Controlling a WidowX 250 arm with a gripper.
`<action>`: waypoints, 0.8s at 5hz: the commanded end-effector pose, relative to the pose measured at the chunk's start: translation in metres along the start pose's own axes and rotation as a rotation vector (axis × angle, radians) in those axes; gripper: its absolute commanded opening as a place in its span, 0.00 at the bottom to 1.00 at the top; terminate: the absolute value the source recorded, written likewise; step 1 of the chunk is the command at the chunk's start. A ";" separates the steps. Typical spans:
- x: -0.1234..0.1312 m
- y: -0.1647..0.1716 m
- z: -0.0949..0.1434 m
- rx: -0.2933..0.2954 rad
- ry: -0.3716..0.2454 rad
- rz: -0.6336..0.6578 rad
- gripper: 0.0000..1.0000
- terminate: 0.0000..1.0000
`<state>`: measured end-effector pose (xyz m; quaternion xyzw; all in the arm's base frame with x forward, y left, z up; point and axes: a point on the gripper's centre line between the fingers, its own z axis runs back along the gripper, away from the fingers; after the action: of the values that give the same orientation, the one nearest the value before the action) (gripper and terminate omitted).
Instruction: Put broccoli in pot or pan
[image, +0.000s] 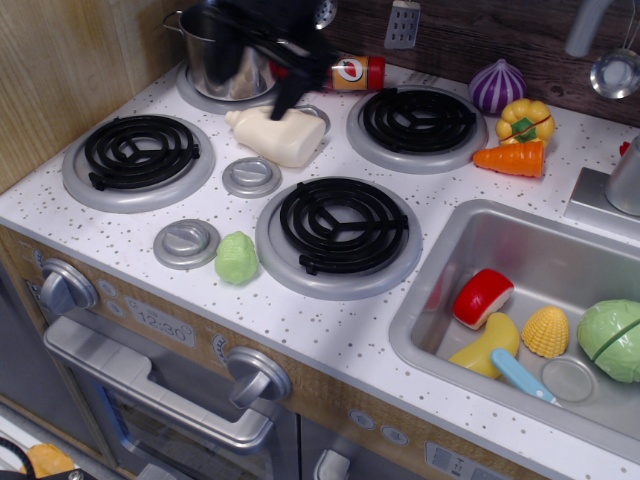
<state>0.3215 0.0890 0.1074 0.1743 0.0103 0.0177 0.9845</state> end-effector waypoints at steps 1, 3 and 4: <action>-0.042 0.006 -0.003 -0.026 -0.059 0.107 1.00 0.00; -0.055 -0.030 -0.041 -0.095 -0.121 0.148 1.00 0.00; -0.048 -0.036 -0.050 -0.118 -0.131 0.121 1.00 0.00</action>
<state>0.2703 0.0667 0.0399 0.1135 -0.0580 0.0666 0.9896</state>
